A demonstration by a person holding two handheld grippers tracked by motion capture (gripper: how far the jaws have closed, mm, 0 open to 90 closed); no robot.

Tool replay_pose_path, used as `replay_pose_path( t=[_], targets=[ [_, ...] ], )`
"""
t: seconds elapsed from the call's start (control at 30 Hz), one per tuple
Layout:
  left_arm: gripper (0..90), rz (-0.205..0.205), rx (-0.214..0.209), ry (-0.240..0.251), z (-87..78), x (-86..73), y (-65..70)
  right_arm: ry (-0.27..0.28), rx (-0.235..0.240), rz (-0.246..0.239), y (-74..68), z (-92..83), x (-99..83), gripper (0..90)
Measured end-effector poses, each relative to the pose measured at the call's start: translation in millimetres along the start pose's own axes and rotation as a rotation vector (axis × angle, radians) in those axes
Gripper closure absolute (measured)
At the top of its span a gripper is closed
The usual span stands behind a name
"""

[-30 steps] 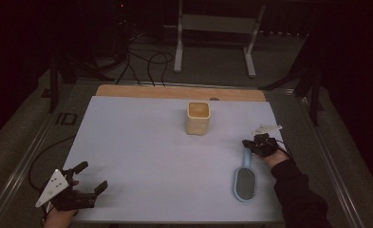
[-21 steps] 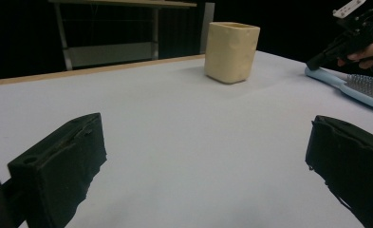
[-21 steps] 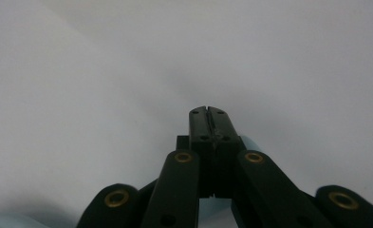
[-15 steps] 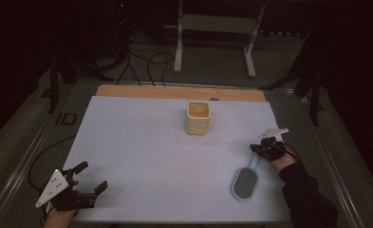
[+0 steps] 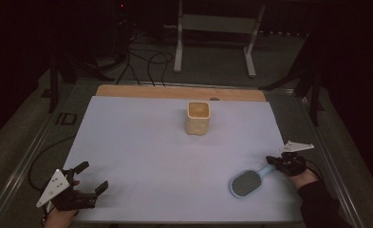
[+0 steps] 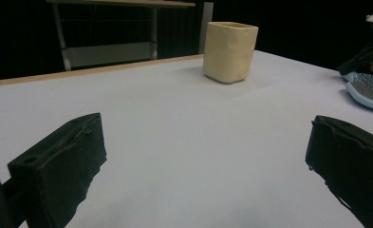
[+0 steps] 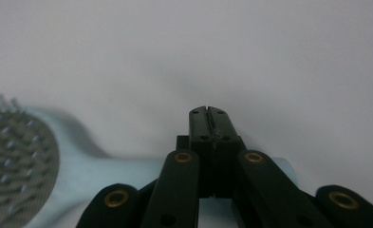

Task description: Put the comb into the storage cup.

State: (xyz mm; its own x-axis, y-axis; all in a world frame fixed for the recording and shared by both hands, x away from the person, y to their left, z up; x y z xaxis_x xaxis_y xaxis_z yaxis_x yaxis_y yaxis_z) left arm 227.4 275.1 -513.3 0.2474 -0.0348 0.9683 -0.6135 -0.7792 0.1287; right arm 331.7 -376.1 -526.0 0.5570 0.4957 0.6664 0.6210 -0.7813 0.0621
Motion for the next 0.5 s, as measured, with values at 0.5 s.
replay_pose_path(
  t=[0.5],
  targets=[
    [0.0,0.005,-0.003,-0.004,1.2,0.1,1.4,-0.006,0.062,0.041,-30.7,-33.7,-41.4,90.0]
  ],
)
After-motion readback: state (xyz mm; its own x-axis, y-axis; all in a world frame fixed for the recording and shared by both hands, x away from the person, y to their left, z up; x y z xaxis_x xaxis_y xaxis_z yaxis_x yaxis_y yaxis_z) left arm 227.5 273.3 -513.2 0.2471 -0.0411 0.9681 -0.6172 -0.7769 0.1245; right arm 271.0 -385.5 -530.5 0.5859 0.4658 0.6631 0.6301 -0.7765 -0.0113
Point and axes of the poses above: each handheld gripper's, and its own axes: z roughly forward along the jaws, x roughly out of its top, y roughly to its right, the point moved 3 cm from there along z, roughly forward along the jaws, and after that the axes turned 4 degrees about -z, right-handed, at the moved point
